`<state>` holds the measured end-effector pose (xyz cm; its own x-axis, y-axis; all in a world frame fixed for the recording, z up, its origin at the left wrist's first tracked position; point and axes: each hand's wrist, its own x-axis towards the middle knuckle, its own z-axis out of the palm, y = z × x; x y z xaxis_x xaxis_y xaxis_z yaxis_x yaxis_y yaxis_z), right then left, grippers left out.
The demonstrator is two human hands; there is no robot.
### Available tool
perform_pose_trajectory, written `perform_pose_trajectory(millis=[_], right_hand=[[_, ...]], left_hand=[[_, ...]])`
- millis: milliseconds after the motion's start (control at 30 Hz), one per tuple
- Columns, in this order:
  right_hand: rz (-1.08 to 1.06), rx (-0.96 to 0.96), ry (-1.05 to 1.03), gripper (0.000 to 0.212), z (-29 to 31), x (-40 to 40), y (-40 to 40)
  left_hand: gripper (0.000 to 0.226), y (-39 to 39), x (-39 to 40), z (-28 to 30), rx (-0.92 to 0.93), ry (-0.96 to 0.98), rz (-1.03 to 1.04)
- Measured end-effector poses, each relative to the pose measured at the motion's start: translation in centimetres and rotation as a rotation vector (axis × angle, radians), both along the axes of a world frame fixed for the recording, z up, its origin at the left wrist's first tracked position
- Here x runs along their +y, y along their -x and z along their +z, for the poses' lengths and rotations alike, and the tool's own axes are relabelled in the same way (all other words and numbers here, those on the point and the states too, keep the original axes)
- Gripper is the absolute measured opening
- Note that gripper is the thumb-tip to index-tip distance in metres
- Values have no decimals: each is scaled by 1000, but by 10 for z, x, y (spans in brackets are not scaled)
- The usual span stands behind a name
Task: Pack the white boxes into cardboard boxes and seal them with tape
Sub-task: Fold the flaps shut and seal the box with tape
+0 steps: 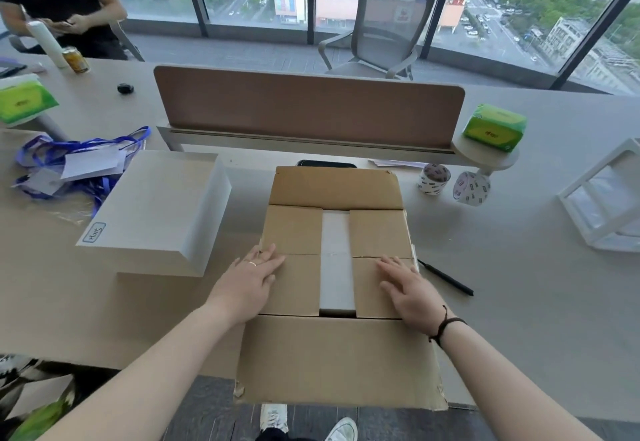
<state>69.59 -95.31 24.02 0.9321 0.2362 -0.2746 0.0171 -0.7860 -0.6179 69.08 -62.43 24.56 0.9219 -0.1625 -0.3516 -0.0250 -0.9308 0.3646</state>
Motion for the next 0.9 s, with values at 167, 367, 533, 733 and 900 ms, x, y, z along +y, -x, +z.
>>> perform_pose_trajectory(millis=[167,367,533,733,900], right_hand=[[-49,-77,-3,41,1,-49,26],[38,-8,41,52,3,-76,42],[46,114,-69,54,6,-83,39],[-73,232,-322,40,-2,-92,36],[-414,257,-602,21,-8,-77,36]], left_hand=[[50,21,31,-9,-24,202,117],[62,38,44,-6,29,276,115],[70,45,44,0,154,383,163],[64,45,48,11,248,515,237],[32,47,30,3,144,727,549]])
